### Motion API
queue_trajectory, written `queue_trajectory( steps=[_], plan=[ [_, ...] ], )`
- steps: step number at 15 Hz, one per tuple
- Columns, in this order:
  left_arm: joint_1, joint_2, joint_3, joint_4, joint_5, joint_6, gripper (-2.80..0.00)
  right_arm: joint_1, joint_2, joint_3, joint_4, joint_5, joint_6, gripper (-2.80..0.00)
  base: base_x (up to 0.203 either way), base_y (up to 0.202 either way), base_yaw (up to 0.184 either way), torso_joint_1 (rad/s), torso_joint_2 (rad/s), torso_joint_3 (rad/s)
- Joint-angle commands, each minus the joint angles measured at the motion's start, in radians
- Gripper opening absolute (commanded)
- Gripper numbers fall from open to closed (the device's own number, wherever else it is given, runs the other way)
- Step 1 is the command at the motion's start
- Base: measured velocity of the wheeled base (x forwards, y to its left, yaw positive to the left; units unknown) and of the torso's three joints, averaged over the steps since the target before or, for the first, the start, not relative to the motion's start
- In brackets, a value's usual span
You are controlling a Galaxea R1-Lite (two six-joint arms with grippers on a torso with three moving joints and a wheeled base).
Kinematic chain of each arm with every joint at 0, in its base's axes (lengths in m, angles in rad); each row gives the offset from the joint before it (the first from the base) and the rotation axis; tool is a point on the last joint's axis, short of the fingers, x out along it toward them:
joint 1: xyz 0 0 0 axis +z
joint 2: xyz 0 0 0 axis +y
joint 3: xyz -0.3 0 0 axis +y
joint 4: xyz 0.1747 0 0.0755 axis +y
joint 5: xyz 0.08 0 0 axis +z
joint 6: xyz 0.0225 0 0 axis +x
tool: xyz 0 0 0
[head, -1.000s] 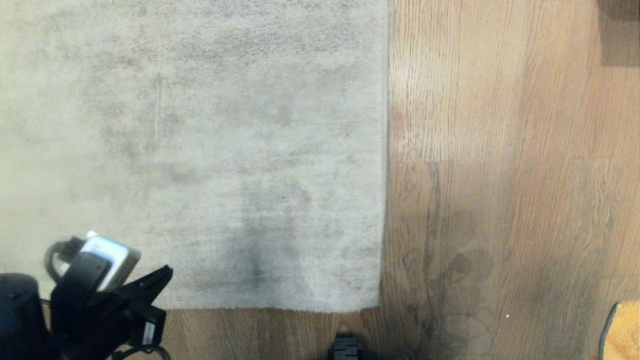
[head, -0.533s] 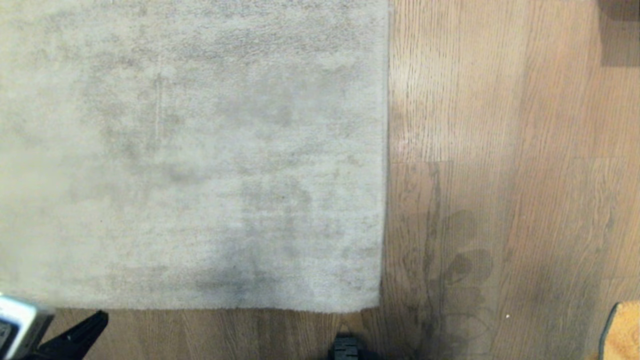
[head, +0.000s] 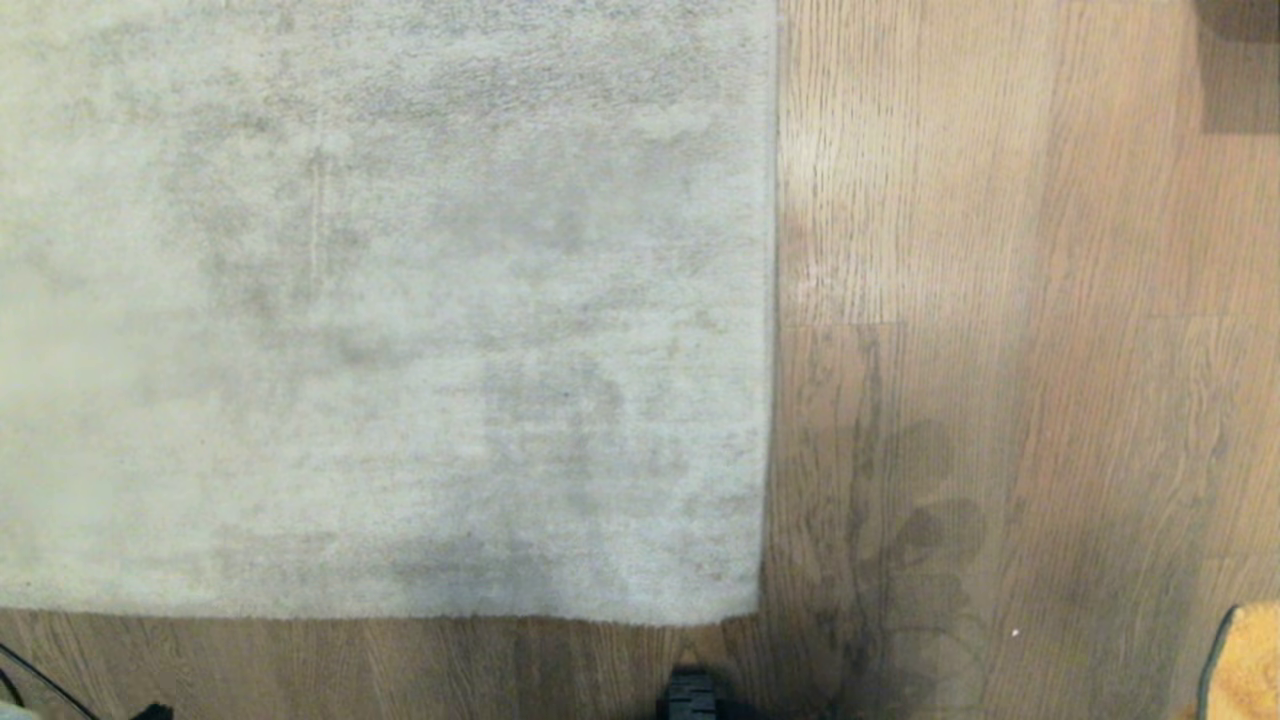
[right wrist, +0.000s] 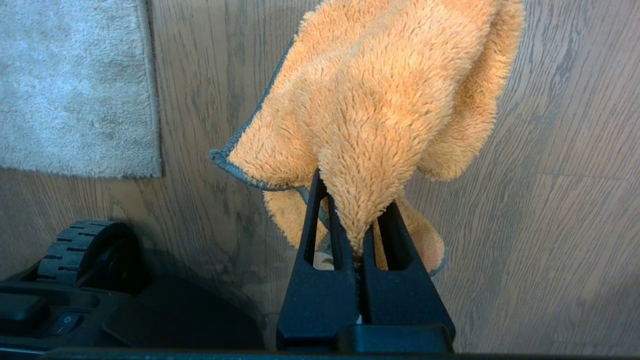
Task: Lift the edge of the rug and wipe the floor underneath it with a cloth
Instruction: Put down the rag
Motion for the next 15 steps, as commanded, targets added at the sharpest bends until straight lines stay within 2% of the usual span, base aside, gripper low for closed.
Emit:
queue_trajectory(
  steps=[1,3,7,10,15],
  plan=[
    [0.052,-0.102,0.0,0.05,-0.038,0.001,-2.8,0.0,0.001,0.0,0.0,0.0,-0.001,-2.8,0.0,0.0,0.0,0.0,0.0,0.0],
    [0.104,-0.163,0.0,0.092,-0.138,0.0,-2.8,0.0,0.001,0.0,0.0,0.0,-0.001,-2.8,0.0,0.0,0.0,0.0,0.0,0.0],
    [0.186,-0.307,0.0,0.201,-0.252,0.009,-2.8,0.0,0.001,0.0,0.0,0.0,-0.001,-2.8,0.0,0.0,0.0,0.0,0.0,0.0],
    [0.23,-0.416,0.001,0.212,-0.253,-0.019,-2.8,0.0,0.001,0.0,0.0,0.0,-0.001,-2.8,0.0,0.0,0.0,0.0,0.0,0.0],
    [0.244,-0.571,0.002,0.216,-0.245,-0.105,-2.8,0.0,0.001,0.0,0.0,0.0,-0.001,-2.8,0.0,0.0,0.0,0.0,0.0,0.0]
  ],
)
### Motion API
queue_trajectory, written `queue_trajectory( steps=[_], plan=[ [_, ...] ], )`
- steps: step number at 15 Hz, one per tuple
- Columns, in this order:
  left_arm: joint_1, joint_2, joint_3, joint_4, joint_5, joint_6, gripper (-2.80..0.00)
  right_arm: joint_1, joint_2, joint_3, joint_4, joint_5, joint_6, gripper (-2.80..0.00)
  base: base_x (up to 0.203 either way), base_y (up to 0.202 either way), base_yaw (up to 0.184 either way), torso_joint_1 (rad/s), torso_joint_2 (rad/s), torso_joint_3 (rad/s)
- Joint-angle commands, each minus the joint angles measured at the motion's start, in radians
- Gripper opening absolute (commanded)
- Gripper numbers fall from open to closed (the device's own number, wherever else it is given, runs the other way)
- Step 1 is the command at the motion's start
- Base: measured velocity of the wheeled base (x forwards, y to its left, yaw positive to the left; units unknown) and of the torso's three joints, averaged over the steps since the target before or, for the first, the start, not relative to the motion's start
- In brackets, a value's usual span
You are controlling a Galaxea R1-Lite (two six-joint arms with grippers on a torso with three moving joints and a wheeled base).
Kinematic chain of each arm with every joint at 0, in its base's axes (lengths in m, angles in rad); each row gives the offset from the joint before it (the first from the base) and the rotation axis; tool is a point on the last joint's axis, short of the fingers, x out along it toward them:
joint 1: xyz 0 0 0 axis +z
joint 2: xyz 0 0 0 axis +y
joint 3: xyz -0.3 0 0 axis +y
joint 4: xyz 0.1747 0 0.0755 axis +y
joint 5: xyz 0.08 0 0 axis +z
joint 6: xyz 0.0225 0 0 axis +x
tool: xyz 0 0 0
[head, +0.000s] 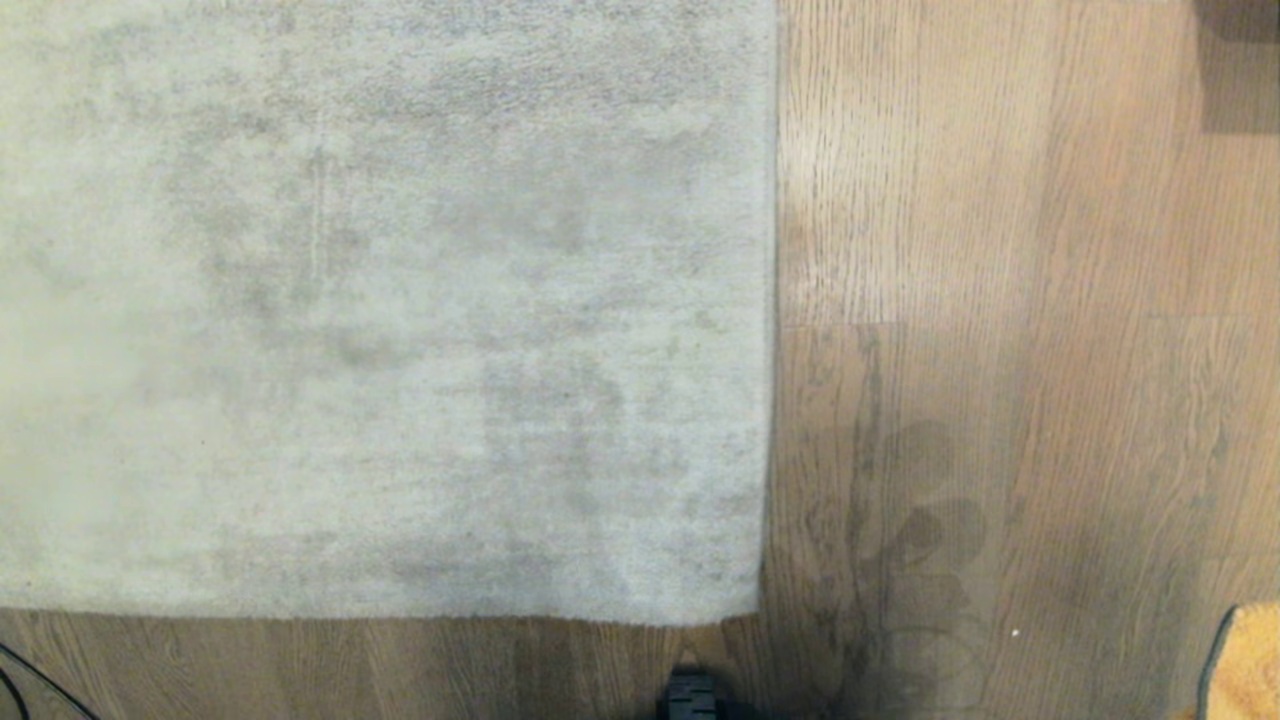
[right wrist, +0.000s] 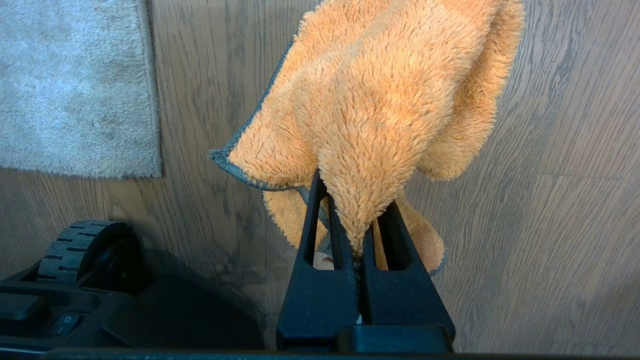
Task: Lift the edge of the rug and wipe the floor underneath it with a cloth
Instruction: Put down the rag
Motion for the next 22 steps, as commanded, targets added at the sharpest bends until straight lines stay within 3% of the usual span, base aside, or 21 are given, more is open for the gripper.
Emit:
queue_trajectory(
  steps=[1,22],
  plan=[
    [0.004,-0.077,-0.002,0.0,0.007,-0.015,-2.8,0.0,0.001,0.0,0.0,0.0,-0.001,-2.8,0.0,0.0,0.0,0.0,0.0,0.0],
    [0.005,-0.077,-0.002,0.001,0.007,0.003,-2.8,0.0,0.001,0.0,0.0,0.0,-0.001,-2.8,0.0,0.0,0.0,0.0,0.0,0.0]
  ],
)
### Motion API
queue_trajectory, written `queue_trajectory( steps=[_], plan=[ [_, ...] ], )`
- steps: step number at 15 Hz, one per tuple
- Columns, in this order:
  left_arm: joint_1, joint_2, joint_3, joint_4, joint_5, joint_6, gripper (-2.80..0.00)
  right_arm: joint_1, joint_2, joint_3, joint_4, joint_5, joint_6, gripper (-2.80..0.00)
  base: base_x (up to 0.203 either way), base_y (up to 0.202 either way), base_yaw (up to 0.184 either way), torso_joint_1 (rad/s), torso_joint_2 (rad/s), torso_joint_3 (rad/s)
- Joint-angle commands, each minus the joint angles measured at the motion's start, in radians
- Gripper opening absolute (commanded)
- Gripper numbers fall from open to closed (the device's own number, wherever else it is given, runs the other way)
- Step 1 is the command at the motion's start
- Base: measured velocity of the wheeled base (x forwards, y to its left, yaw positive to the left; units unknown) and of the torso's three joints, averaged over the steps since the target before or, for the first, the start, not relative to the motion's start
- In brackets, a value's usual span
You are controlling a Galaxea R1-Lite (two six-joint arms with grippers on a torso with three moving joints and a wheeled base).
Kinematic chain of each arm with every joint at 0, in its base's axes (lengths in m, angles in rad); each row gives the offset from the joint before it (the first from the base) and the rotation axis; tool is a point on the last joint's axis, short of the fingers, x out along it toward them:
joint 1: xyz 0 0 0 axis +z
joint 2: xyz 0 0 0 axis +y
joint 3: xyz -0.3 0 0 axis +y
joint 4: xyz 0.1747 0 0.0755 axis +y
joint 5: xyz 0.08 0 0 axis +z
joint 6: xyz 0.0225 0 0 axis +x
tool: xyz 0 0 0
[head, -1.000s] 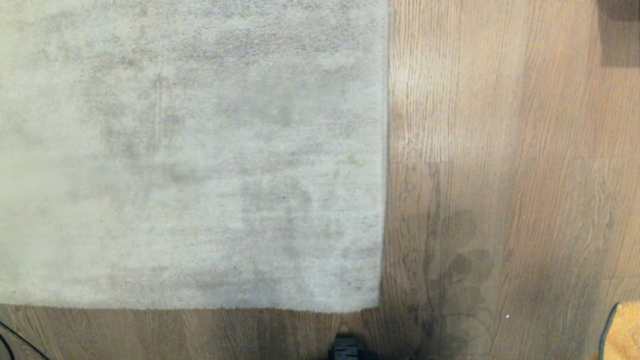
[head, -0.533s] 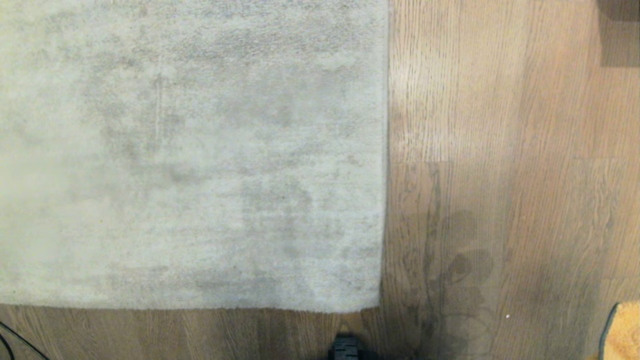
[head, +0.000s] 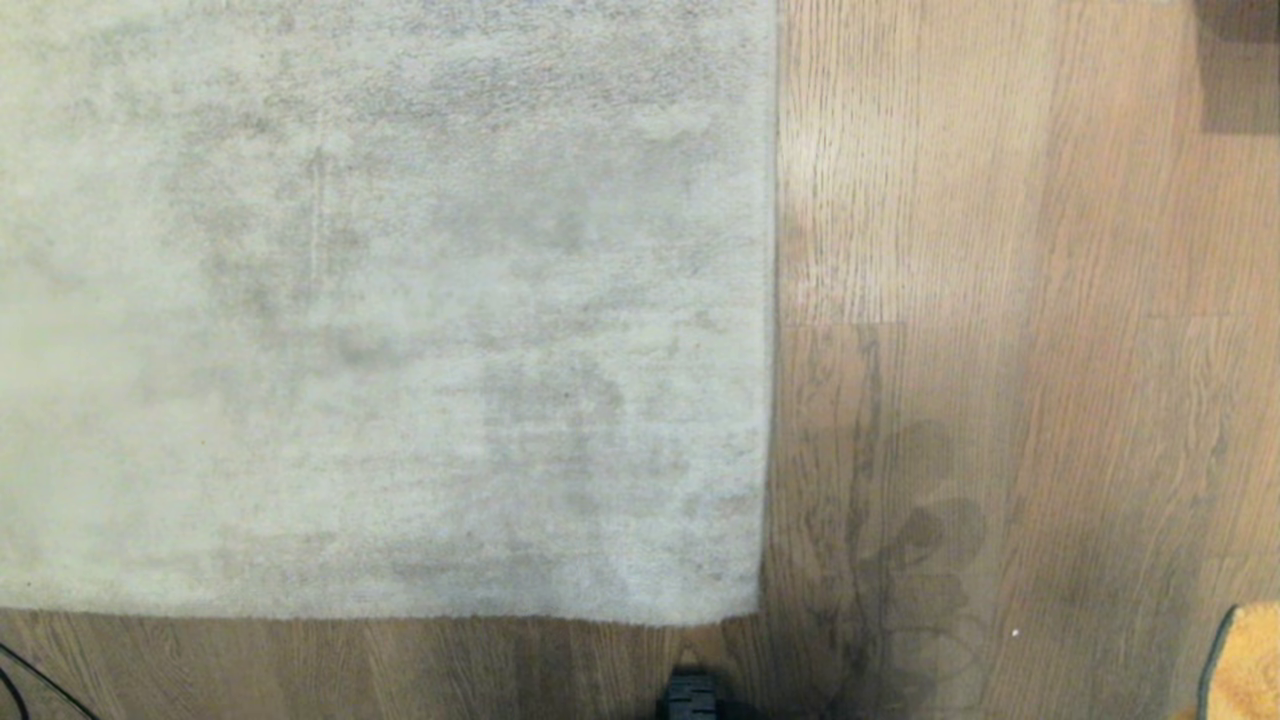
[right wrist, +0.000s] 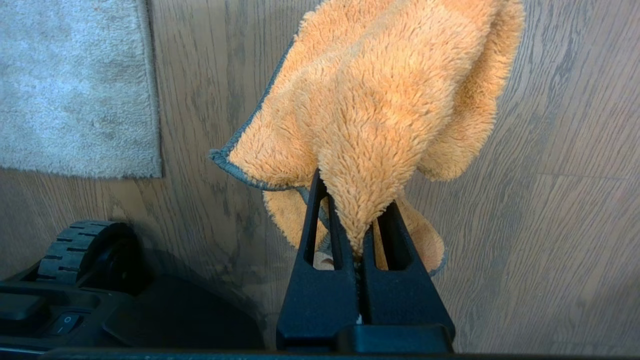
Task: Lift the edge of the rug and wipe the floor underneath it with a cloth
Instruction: Put down the rag
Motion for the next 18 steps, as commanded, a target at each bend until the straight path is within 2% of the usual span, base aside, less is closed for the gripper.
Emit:
queue_trajectory(
  steps=[1,18],
  plan=[
    [0.0,0.0,0.0,0.0,0.0,0.0,-2.8,0.0,0.001,0.0,0.0,0.0,-0.001,-2.8,0.0,0.0,0.0,0.0,0.0,0.0],
    [0.0,0.0,0.0,0.001,0.01,-0.009,-2.8,0.0,0.001,0.0,0.0,0.0,-0.001,-2.8,0.0,0.0,0.0,0.0,0.0,0.0]
  ],
)
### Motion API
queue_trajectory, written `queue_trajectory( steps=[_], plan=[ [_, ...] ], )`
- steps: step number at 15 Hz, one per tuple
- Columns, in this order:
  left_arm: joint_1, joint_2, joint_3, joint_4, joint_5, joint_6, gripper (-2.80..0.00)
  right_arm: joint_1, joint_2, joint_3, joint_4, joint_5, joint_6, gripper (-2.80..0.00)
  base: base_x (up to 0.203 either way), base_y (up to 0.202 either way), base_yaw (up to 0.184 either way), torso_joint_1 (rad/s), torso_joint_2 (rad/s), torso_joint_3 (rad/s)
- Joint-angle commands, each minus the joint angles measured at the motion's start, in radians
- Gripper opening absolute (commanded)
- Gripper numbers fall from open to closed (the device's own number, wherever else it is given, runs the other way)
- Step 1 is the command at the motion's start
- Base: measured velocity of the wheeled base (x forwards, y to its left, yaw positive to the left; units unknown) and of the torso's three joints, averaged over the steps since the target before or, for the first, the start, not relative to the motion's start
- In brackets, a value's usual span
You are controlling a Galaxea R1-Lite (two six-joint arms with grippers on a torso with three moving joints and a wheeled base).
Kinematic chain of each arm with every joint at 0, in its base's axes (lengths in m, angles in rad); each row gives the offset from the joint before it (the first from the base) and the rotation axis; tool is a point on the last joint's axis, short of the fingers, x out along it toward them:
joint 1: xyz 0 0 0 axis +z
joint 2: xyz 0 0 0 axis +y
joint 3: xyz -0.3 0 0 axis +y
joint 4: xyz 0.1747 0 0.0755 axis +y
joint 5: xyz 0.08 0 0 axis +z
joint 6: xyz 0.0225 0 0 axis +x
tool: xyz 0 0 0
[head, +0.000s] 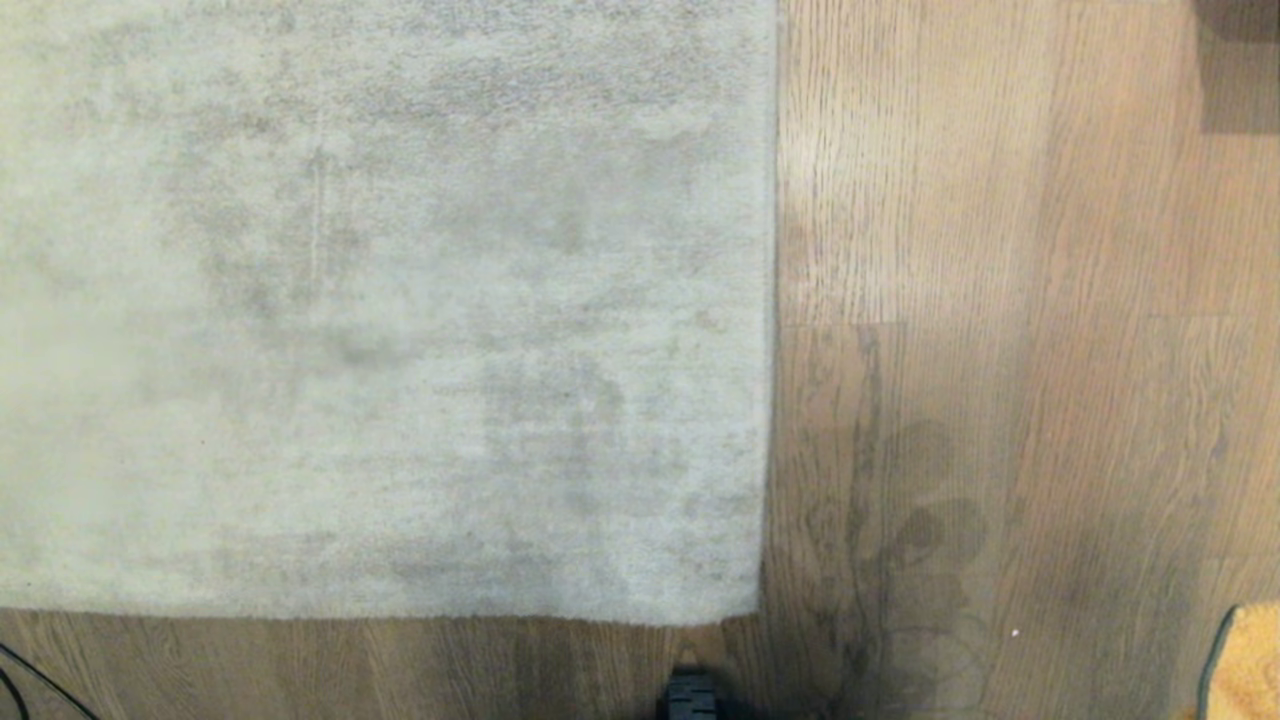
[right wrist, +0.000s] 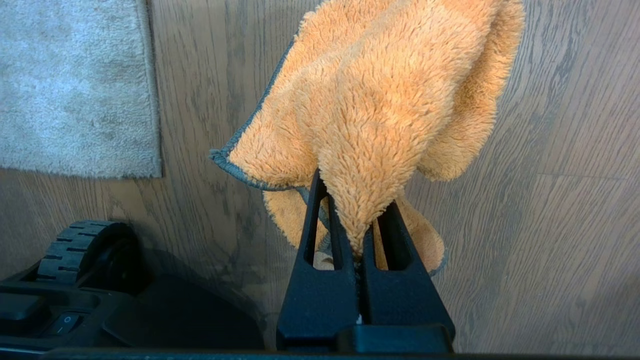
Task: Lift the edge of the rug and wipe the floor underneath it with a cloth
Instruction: Put down the rag
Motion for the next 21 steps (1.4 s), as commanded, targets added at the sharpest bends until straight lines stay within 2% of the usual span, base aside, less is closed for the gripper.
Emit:
queue_trajectory(
  steps=[1,16,21],
  plan=[
    [0.0,0.0,0.0,0.001,0.0,0.0,-2.8,0.0,0.001,0.0,0.0,0.0,-0.001,-2.8,0.0,0.0,0.0,0.0,0.0,0.0],
    [0.0,0.0,-0.001,0.001,0.008,-0.012,-2.8,0.0,0.001,0.0,0.0,0.0,-0.001,-2.8,0.0,0.0,0.0,0.0,0.0,0.0],
    [0.0,0.0,-0.001,0.001,0.009,-0.014,-2.8,0.0,0.001,0.0,0.0,0.0,-0.001,-2.8,0.001,-0.16,0.005,0.003,0.0,0.002]
  ],
)
